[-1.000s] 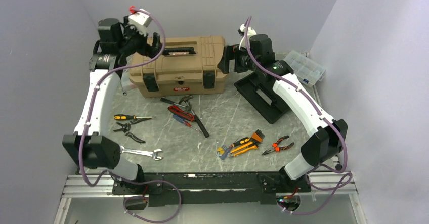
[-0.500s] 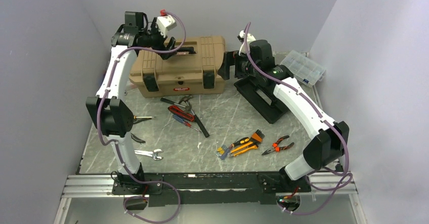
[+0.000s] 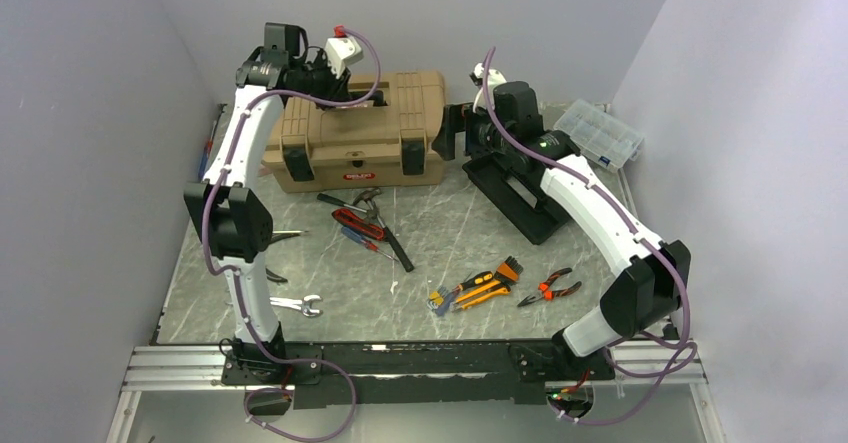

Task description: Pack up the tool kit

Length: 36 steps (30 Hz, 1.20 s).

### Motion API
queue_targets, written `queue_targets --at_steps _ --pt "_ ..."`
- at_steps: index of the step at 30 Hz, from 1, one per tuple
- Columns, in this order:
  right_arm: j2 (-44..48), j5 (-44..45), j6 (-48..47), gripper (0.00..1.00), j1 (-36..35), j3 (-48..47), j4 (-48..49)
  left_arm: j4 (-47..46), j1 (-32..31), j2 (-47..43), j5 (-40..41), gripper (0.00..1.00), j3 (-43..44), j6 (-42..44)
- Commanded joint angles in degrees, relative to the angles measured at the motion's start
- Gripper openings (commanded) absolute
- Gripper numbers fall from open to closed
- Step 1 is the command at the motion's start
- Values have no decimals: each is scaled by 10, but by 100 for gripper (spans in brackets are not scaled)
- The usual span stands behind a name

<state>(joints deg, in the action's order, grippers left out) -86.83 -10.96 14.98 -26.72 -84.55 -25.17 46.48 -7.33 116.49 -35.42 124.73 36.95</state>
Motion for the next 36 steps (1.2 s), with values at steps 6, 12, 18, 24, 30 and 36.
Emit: queue_targets --at_steps 6,12,18,24,30,36 --pt "13 -8 9 100 3 23 32 54 -49 -34 78 0 -45 17" --pt "32 -28 25 100 2 71 61 73 -59 -63 76 0 -52 -75" --pt "47 -31 33 100 3 99 73 108 -103 -46 244 0 23 -211" --pt "55 -44 45 99 2 121 83 167 -136 -35 313 0 56 -278" --pt "92 -56 29 99 -23 164 90 200 -147 -57 337 0 42 -333" --pt "144 -31 37 99 -50 232 121 106 -153 -106 351 46 -33 -208"
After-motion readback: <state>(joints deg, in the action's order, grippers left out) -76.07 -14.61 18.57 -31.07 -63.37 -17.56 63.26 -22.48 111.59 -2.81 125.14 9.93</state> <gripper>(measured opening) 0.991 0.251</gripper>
